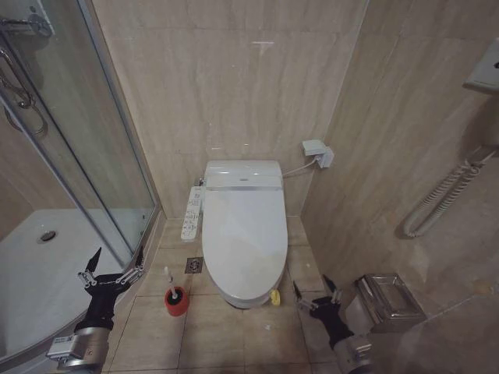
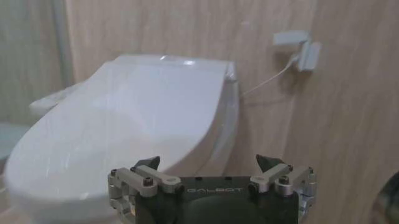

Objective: Open the toilet lid, clean the toilet bowl with a toilet brush, close the toilet lid, and flush.

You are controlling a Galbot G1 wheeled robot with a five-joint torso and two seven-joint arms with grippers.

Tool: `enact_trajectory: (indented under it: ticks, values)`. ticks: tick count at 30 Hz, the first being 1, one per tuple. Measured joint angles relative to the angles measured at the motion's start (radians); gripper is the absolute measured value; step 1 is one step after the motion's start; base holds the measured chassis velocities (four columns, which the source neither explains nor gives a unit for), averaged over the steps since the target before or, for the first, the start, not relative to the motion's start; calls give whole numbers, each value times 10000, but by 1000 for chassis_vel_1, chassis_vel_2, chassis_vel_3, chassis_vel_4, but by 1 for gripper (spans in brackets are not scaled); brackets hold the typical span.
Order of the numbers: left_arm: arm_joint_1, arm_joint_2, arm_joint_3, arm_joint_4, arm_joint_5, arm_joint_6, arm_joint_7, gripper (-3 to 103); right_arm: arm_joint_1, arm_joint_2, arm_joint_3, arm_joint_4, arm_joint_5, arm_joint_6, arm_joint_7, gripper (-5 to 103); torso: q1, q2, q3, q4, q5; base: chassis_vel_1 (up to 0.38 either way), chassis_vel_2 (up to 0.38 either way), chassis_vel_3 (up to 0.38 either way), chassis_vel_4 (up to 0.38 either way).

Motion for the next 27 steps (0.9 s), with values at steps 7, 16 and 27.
enact_trajectory:
  ticks: [7,16,27]
  values:
    - [0,0,0,0,0,0,0,100,249,39,-418,-896,-116,426,-292,100,0,0,0,0,1,0,0,0,0]
    - [0,0,0,0,0,0,0,100,482,-94,-940,-1607,-192,438,-275,100,0,0,0,0,0,0,0,0,0]
    - [0,0,0,0,0,0,0,100,994,-424,-1422,-2251,-257,392,12,100,0,0,0,0,0,0,0,0,0]
